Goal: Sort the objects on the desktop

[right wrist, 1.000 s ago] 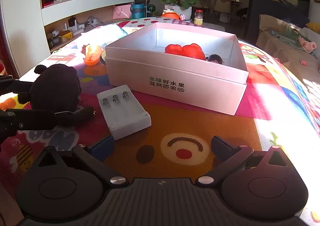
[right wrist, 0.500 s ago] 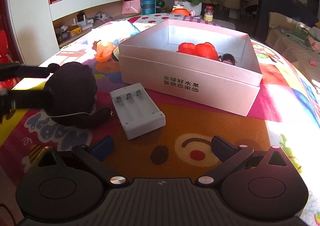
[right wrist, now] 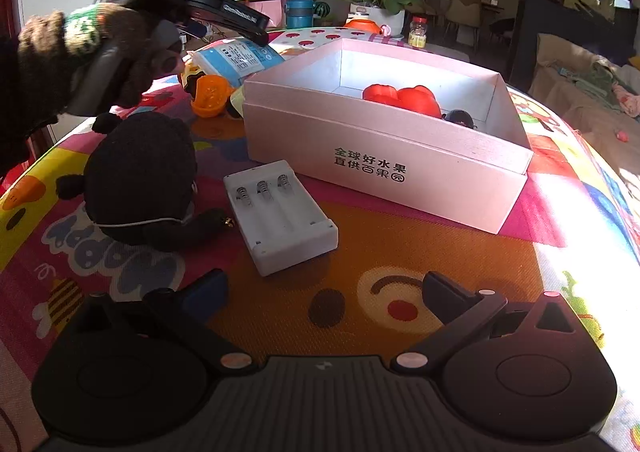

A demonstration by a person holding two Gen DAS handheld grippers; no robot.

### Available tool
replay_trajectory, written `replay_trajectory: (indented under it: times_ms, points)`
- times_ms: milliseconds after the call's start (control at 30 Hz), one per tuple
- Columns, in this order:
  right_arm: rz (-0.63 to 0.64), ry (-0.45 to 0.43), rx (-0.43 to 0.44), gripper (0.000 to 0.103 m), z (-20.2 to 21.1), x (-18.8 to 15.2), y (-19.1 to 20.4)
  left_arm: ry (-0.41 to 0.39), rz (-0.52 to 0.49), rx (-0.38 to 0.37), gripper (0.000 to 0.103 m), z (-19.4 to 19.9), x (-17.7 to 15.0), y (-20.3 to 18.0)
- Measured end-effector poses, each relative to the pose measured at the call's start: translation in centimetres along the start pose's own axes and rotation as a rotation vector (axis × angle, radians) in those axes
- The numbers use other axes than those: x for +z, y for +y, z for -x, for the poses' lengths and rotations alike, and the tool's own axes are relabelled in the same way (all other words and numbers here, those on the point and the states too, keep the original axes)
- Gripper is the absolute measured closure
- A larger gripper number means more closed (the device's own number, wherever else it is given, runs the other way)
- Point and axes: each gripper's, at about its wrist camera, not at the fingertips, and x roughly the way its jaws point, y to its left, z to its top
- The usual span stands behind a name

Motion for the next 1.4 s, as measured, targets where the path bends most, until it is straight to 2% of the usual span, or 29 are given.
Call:
replay_trajectory:
  times_ms: [100, 133, 167, 200, 300, 367, 433, 533, 667, 700, 733, 800, 833, 933, 1000, 1067, 1133, 1233, 1267, 1400]
  points:
    - [-0.007, 0.001, 0.006, 0.000, 0.0, 0.0, -0.1, 0.110, -0.026, -0.011, 0.003, -3.5, 0.0, -0.2]
    - [-0.009, 0.001, 0.008, 0.000, 0.0, 0.0, -0.2, 0.140, -0.030, -0.023, 0.005, -4.2, -0.1, -0.3]
    - [-0.011, 0.001, 0.010, 0.000, 0.0, 0.0, -0.2, 0.157, -0.034, -0.017, 0.012, -4.4, -0.5, -0.4]
    - [-0.012, 0.000, 0.012, 0.000, 0.0, -0.1, -0.2, 0.164, -0.037, -0.018, 0.023, -4.3, -1.0, -0.5]
    - [-0.016, -0.002, 0.017, 0.000, 0.0, -0.1, -0.3, 0.145, -0.058, -0.027, 0.035, -2.5, -2.3, -0.8]
    - [-0.017, -0.003, 0.018, 0.000, 0.0, -0.1, -0.4, 0.142, -0.064, -0.055, 0.036, -0.8, -3.2, -0.7]
    - [-0.017, -0.003, 0.018, 0.000, 0.0, -0.1, -0.3, 0.154, -0.053, -0.115, 0.037, 1.0, -4.2, -0.6]
    - [-0.018, -0.003, 0.019, 0.000, 0.0, -0.1, -0.4, 0.156, -0.076, -0.194, 0.037, 4.0, -6.1, -0.7]
    - [-0.015, -0.003, 0.016, 0.000, 0.0, -0.1, -0.3, 0.127, -0.016, -0.309, 0.033, 7.5, -8.0, 0.2]
    - [-0.015, -0.003, 0.016, 0.000, 0.0, -0.1, -0.3, 0.105, 0.026, -0.319, 0.028, 8.4, -8.2, 0.7]
    - [-0.014, -0.003, 0.015, 0.000, 0.0, -0.1, -0.3, 0.080, 0.066, -0.329, 0.016, 9.2, -8.4, 1.3]
    - [-0.012, -0.003, 0.012, 0.000, 0.0, -0.1, -0.3, -0.001, 0.153, -0.337, 0.007, 11.7, -8.3, 2.8]
    - [-0.012, -0.003, 0.012, 0.000, 0.0, -0.1, -0.3, -0.037, 0.177, -0.340, 0.007, 13.0, -8.2, 3.5]
    - [-0.012, -0.002, 0.012, 0.000, 0.0, -0.1, -0.3, -0.143, 0.214, -0.283, 0.003, 16.5, -7.9, 5.5]
    - [-0.014, -0.004, 0.011, 0.000, -0.1, -0.1, -0.3, -0.205, 0.246, -0.164, 0.000, 18.3, -8.7, 7.0]
    - [-0.015, -0.006, 0.009, 0.000, 0.0, -0.1, -0.4, -0.172, 0.287, -0.083, 0.000, 17.9, -10.4, 8.1]
    - [-0.017, -0.005, 0.010, 0.000, 0.0, -0.1, -0.4, -0.086, 0.326, -0.002, 0.000, 16.2, -12.6, 8.6]
    - [-0.014, -0.006, 0.004, 0.000, 0.0, -0.2, -0.3, -0.076, 0.353, 0.179, 0.000, 15.2, -15.3, 8.7]
    - [-0.012, -0.007, 0.001, 0.000, 0.0, -0.2, -0.2, -0.075, 0.394, 0.203, 0.000, 15.2, -15.9, 9.3]
    - [-0.016, -0.003, 0.003, 0.000, -0.1, -0.2, -0.3, -0.067, 0.583, 0.172, 0.000, 15.8, -16.3, 12.8]
